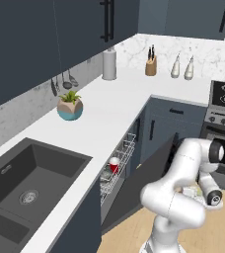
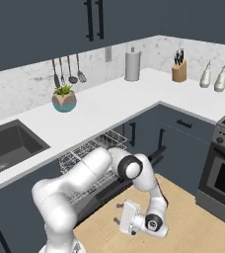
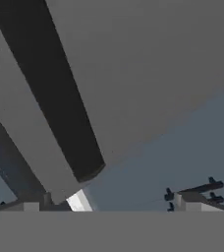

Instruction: Pick up the cup and bowl from the counter, place them in the dishwasher, and close the dishwasher door.

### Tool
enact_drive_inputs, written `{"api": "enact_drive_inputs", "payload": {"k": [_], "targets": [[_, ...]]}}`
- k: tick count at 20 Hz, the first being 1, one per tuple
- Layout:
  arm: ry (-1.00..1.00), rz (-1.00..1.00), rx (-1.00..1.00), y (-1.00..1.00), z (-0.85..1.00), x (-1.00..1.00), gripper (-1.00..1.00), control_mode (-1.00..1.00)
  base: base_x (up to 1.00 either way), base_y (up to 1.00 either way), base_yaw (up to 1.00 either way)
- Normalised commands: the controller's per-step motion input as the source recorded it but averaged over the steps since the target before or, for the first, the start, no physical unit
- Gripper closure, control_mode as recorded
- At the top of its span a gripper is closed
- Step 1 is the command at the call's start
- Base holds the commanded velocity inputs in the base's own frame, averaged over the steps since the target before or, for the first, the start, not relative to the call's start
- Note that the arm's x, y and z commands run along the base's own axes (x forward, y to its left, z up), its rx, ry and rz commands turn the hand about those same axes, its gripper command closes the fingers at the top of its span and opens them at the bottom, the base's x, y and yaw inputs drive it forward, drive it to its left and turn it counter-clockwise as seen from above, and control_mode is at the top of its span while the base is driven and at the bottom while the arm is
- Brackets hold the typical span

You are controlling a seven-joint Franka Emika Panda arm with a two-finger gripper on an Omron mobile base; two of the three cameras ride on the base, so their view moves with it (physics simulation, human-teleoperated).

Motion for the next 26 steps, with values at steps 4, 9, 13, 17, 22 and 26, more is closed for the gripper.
{"api": "enact_drive_inputs", "payload": {"k": [4, 9, 13, 17, 22, 26], "targets": [[0.00, -0.11, 0.11, 0.77, -0.96, 0.95, -1.00, -1.00, 0.00, 0.00, 0.00], [-0.01, -0.12, 0.07, 0.77, -0.40, 0.96, -1.00, -1.00, 0.00, 0.00, 0.00], [-0.05, -0.16, 0.01, 0.97, 0.29, 0.99, -1.00, -1.00, 0.00, 0.00, 0.00], [-0.15, -0.15, 0.00, 1.00, 0.49, 0.84, -1.00, -1.00, 0.00, 0.00, 0.00], [-0.19, -0.15, -0.06, 1.00, 0.29, 0.92, -1.00, -1.00, 0.00, 0.00, 0.00], [-0.19, -0.17, -0.09, 1.00, 0.17, 0.97, -1.00, -1.00, 0.00, 0.00, 0.00]]}}
